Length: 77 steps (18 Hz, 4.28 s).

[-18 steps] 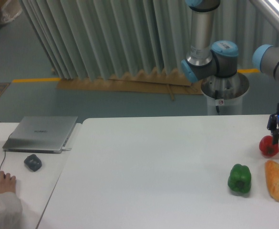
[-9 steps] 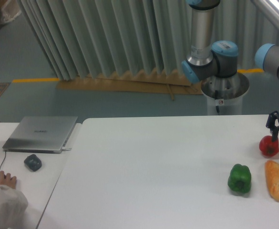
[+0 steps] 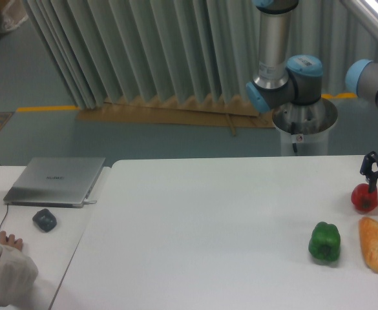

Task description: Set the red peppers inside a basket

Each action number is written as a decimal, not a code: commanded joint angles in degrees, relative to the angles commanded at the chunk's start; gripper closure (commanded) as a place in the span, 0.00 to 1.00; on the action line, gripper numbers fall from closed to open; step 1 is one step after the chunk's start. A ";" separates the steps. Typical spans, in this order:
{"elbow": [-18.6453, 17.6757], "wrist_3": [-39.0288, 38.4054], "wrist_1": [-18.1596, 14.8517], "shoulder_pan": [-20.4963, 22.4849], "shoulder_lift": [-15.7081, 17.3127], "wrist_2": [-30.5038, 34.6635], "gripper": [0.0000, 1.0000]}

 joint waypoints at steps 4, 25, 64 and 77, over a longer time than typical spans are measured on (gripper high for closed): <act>-1.06 0.70 -0.44 -1.05 -0.79 5.19 0.00; -4.58 6.33 -4.48 -4.66 2.55 7.57 0.00; -6.51 0.26 -4.57 -2.90 0.53 7.04 0.58; 3.41 2.27 -5.19 -5.19 1.05 6.69 0.58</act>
